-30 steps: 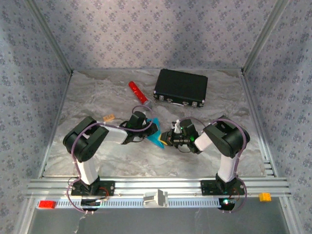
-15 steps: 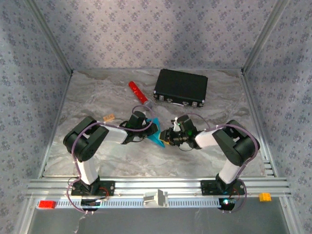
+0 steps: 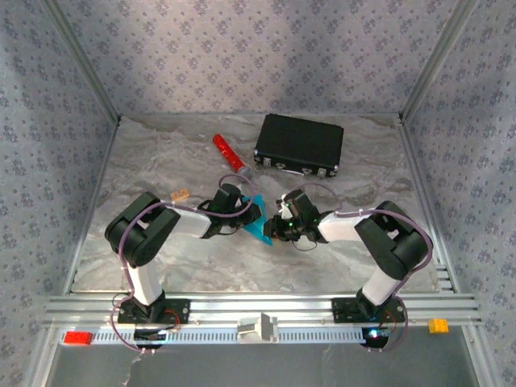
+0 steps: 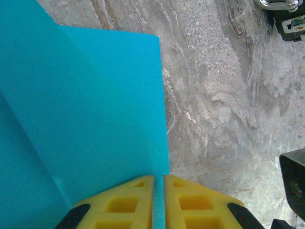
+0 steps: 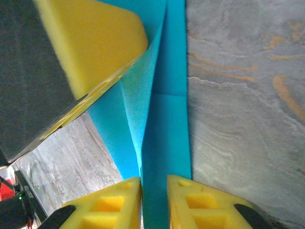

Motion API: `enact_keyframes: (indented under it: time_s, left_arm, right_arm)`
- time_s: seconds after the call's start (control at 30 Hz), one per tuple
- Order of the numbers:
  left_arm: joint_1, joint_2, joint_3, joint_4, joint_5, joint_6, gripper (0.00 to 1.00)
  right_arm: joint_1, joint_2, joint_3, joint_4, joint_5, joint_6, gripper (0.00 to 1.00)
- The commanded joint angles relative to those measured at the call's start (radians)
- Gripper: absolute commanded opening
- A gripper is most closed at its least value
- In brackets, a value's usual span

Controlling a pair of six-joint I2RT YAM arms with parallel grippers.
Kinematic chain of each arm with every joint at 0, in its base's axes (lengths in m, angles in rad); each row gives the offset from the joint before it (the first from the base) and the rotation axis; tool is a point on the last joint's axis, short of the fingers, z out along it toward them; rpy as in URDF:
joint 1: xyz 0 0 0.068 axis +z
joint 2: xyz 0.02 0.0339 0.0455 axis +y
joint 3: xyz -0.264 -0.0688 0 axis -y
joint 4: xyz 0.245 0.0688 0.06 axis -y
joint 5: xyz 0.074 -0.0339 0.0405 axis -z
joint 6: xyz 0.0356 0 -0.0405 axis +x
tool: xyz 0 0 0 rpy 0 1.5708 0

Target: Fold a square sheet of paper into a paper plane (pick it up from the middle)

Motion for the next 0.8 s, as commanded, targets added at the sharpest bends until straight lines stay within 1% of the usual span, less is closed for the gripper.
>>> enact_keyframes:
  time_s: [0.0, 0.1, 0.33, 0.4, 0.47, 0.57, 0.77]
  left_arm:
    - [0.002, 0.031, -0.008, -0.009, 0.009, 0.007, 0.13]
    - [0.002, 0.032, -0.01, -0.007, 0.009, 0.007, 0.13]
    - [0.004, 0.033, -0.01, -0.006, 0.008, 0.007, 0.13]
    - [0.003, 0.033, -0.01, -0.004, 0.009, 0.007, 0.13]
    - [0.003, 0.033, -0.012, -0.003, 0.009, 0.007, 0.13]
    - [0.005, 0.033, -0.013, -0.001, 0.008, 0.005, 0.13]
    - [0.007, 0.033, -0.017, 0.001, 0.006, 0.005, 0.13]
  right_arm:
    - [0.003, -0.004, -0.022, -0.105, 0.035, -0.016, 0.18]
    - [-0.005, -0.004, -0.038, -0.071, 0.012, 0.003, 0.14]
    - [-0.035, 0.005, -0.088, 0.032, -0.043, 0.06, 0.1]
    - [-0.042, 0.004, -0.097, 0.049, -0.053, 0.072, 0.11]
    - [-0.048, 0.0, -0.101, 0.061, -0.07, 0.081, 0.14]
    - [-0.047, -0.024, -0.1, 0.048, -0.074, 0.078, 0.16]
    - [-0.05, -0.042, -0.11, 0.008, -0.065, 0.062, 0.16]
